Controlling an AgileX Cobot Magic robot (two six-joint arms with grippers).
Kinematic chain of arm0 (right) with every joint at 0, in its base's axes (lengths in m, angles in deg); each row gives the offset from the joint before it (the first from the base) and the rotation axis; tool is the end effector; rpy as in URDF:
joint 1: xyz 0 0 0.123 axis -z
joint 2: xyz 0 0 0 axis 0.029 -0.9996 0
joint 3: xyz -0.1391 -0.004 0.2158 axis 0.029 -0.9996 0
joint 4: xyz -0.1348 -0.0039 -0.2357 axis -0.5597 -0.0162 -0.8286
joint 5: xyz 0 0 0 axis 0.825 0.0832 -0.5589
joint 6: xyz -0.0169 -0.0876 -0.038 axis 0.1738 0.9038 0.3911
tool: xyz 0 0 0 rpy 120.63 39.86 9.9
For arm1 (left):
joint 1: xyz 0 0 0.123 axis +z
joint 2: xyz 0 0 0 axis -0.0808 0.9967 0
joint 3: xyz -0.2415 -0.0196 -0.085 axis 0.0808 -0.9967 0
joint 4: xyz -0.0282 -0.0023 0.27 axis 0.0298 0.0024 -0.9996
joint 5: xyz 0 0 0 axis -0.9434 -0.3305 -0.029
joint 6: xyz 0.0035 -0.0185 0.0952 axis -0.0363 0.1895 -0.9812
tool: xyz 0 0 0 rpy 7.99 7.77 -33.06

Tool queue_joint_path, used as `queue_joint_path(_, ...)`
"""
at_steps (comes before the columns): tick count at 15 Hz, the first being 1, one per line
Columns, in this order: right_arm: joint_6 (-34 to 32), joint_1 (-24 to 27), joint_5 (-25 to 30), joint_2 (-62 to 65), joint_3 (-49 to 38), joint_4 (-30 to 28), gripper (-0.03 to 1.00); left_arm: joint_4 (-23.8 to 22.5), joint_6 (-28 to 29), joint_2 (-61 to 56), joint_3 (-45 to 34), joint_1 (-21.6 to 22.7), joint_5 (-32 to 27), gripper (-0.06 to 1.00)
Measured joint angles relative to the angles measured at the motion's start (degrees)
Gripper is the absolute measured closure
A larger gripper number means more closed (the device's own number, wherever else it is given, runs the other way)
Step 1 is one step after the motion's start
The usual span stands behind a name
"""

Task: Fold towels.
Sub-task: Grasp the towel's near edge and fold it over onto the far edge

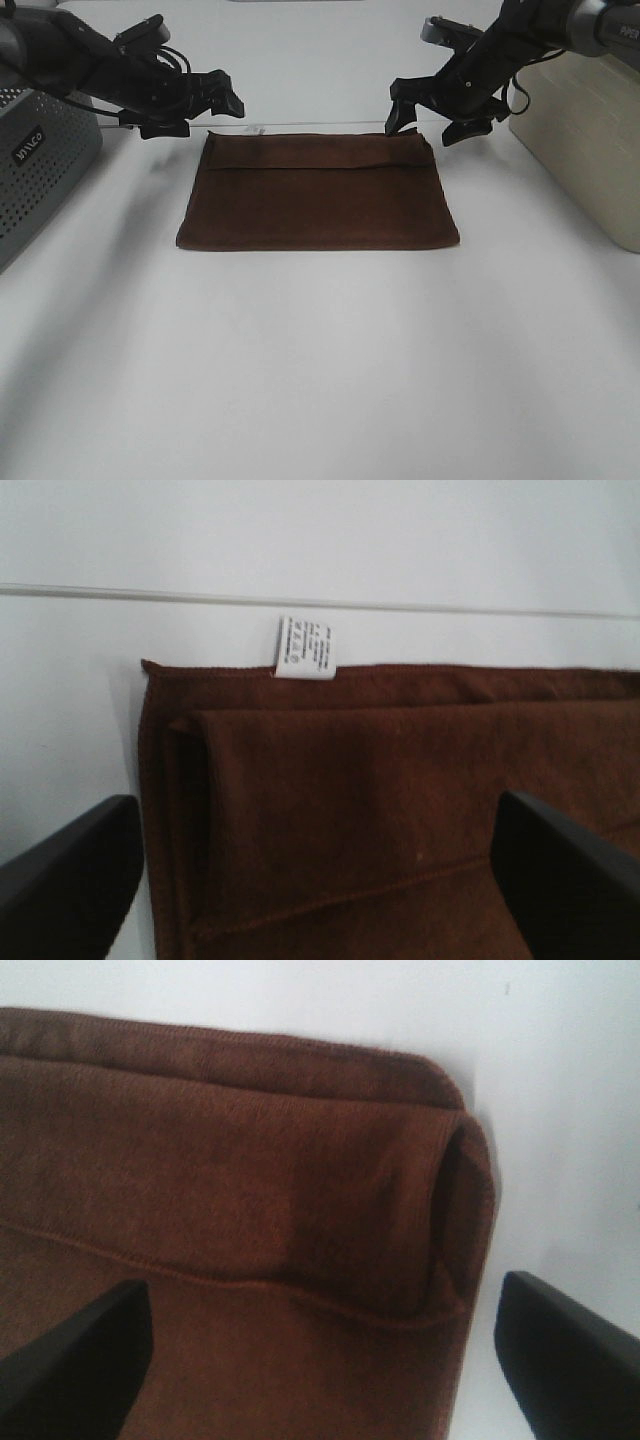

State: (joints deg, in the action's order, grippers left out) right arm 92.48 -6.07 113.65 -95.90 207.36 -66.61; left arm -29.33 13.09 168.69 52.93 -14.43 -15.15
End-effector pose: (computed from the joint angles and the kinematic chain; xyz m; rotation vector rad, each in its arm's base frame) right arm 0.5356 0.0982 0.1186 -0.1757 2.6191 0.4167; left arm 0.5300 -0.1234 0.0991 -0.0203 2.3603 -0.6301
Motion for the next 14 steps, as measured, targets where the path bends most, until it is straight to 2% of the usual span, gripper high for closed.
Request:
queue_joint_path(2, 0.00, 0.00, 5.56, 1.83, 0.29, -0.17, 0.10, -2.75, 2.52, -0.86, 0.06, 0.06, -5.10, 0.05)
queue_joint_path(6, -0.17, 0.00, 18.11, 3.78, 0.34, 1.03, 0.09, -7.28, 12.03, -2.81, 0.00, 0.52, -16.33, 0.05)
queue_joint_path(7, -0.17, 0.00, 19.48, 3.78, 0.34, 2.06, 0.09, -9.05, 14.50, -3.90, 0.00, 0.52, -18.22, 0.05)
queue_joint_path(9, -1.72, 0.00, 19.60, 4.18, -0.11, 3.78, 0.10, -12.03, 19.31, -5.96, 0.00, 0.63, -23.09, 0.05)
queue_joint_path(11, -2.12, 0.00, 19.60, 6.25, -4.58, 3.90, 0.14, -14.21, 21.37, -6.42, -0.86, 0.63, -27.96, 0.05)
queue_joint_path(13, -1.78, 0.00, 19.60, 9.11, -12.61, 3.67, 0.17, -14.90, 22.35, -9.57, -7.62, 0.63, -27.04, 0.05)
queue_joint_path(14, -1.49, 0.00, 18.79, 10.71, -17.13, 3.61, 0.17, -14.95, 22.46, -12.09, -12.55, 0.63, -24.18, 0.05)
